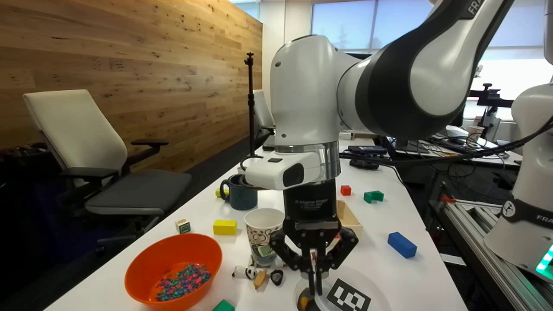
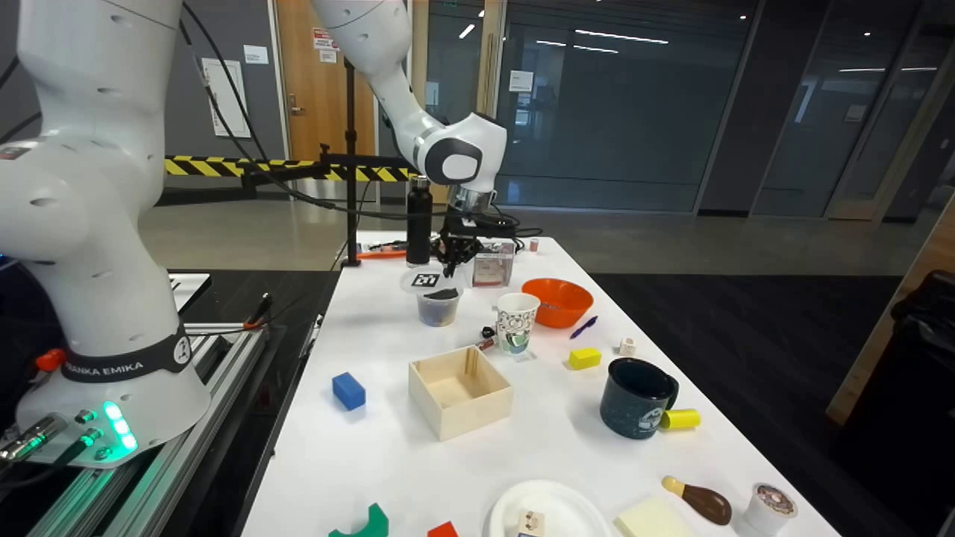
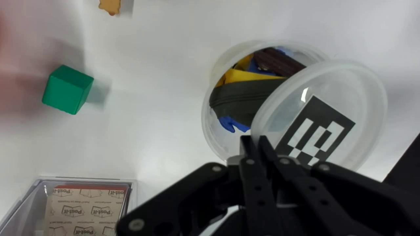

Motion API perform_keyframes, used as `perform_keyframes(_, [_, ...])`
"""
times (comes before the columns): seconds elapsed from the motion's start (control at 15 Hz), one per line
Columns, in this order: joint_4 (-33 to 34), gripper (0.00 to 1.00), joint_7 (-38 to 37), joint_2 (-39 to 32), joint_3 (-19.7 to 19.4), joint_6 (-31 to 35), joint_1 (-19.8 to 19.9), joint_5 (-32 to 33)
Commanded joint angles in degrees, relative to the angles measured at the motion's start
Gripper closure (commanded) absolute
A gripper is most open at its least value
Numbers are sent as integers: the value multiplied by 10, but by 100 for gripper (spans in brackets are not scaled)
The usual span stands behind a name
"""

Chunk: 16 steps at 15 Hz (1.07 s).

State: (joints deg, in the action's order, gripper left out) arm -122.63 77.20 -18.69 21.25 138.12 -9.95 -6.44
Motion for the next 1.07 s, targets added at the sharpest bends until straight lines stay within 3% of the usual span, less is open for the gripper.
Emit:
perform_keyframes(0.0, [36, 99, 16, -25, -3, -24, -4, 12])
perform_keyframes(1.0, [65, 99, 29, -42, -14, -38, 1, 15])
